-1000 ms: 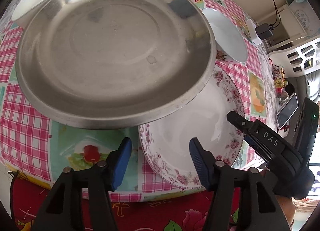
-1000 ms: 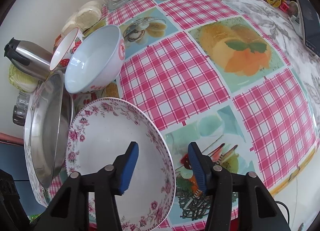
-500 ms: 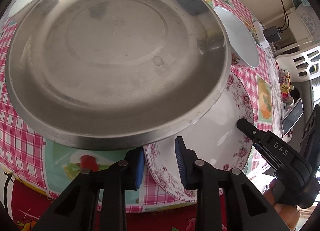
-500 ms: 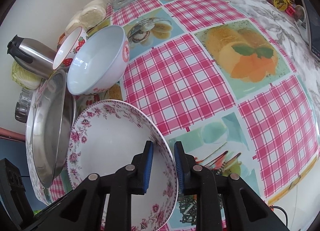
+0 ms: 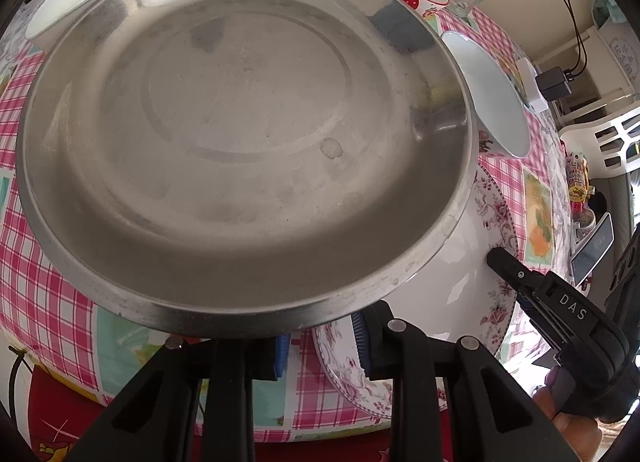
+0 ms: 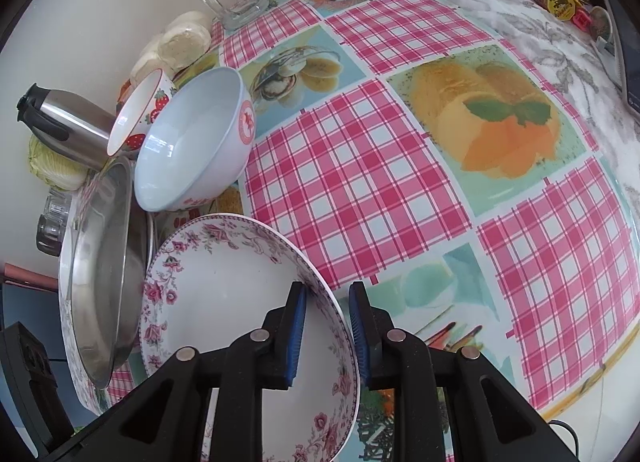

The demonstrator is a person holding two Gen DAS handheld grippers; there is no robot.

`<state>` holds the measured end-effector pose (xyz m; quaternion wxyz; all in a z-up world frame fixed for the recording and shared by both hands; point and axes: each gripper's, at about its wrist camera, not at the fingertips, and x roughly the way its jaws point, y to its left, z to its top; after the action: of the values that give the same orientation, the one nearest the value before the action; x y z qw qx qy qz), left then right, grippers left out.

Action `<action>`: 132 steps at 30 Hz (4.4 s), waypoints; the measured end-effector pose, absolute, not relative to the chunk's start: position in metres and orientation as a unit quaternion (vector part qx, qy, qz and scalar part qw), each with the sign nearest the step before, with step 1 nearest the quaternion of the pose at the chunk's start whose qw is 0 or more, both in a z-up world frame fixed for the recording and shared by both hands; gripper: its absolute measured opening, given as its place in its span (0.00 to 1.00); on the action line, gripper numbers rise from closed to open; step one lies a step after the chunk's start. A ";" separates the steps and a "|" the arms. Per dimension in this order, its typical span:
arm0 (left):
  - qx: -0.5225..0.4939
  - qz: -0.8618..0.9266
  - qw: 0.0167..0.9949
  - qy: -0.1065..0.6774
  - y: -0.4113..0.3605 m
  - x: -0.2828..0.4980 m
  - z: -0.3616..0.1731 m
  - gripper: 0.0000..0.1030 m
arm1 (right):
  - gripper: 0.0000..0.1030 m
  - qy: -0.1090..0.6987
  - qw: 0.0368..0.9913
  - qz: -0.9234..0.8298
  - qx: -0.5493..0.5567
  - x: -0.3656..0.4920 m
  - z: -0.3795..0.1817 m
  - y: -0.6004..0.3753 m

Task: Organize plates and bowls
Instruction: 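Lift the floral plate with the right gripper and carry it toward the basin, then lower the floral plate into the steel basin and open the right gripper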

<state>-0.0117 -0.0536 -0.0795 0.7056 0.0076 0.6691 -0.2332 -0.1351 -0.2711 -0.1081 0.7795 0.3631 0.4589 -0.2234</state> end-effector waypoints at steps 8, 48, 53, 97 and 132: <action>0.005 -0.229 0.709 0.667 -0.059 -0.016 -0.077 0.27 | 0.24 0.457 0.784 -0.220 0.358 -0.131 -0.109 -0.273; -0.021 -0.332 0.719 0.610 -0.107 -0.042 -0.042 0.19 | 0.12 0.391 0.785 -0.219 0.428 -0.192 -0.087 -0.321; -0.013 -0.355 0.727 0.587 -0.110 -0.046 -0.029 0.19 | 0.12 0.369 0.792 -0.224 0.431 -0.203 -0.077 -0.322; -0.174 -0.319 0.798 0.480 -0.021 0.048 0.032 0.19 | 0.12 0.287 0.883 -0.168 0.332 -0.102 0.047 -0.254; -0.146 -0.201 0.802 0.543 0.029 0.105 -0.018 0.19 | 0.12 0.396 0.850 -0.113 0.328 -0.009 -0.028 -0.209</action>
<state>0.1048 0.0294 -0.0182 0.8019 -0.1458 0.5435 -0.2008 -0.0091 -0.2086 -0.0280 0.8504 0.3281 0.3955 -0.1130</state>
